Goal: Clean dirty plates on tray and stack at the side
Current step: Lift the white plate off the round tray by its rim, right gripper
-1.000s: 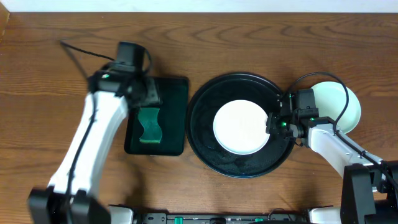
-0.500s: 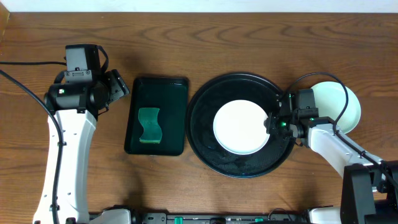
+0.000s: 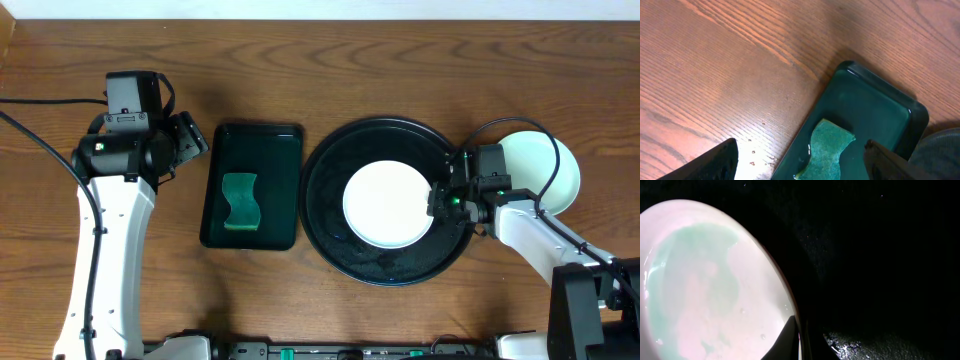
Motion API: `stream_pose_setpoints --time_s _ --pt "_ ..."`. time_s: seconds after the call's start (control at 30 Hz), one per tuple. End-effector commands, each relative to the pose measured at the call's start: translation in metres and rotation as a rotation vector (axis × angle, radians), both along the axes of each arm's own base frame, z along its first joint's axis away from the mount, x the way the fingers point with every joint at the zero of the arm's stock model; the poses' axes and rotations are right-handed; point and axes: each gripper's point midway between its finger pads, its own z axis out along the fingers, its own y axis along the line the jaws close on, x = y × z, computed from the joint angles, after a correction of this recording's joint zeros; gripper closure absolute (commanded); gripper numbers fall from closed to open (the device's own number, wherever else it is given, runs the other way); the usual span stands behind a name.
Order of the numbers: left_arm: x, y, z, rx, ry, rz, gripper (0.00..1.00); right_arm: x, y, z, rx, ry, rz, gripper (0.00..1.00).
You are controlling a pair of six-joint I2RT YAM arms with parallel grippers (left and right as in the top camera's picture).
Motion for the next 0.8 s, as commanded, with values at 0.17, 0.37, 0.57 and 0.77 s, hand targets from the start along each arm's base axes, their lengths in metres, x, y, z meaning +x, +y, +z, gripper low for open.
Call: stream_pose_setpoints --time_s 0.17,0.37,0.57,0.77 --pt "0.001 0.004 0.004 0.009 -0.01 0.022 0.2 -0.006 0.003 -0.006 -0.007 0.018 0.021 0.99" --pt "0.001 0.004 0.004 0.009 -0.009 0.022 0.2 -0.005 0.013 0.012 0.111 0.004 0.024 0.99" --pt "0.001 0.004 0.004 0.009 -0.009 0.022 0.2 -0.004 0.013 0.041 0.219 -0.02 -0.014 0.99" --pt "0.001 0.004 0.004 0.009 -0.009 0.022 0.2 -0.005 0.012 0.06 0.232 -0.008 -0.047 0.99"
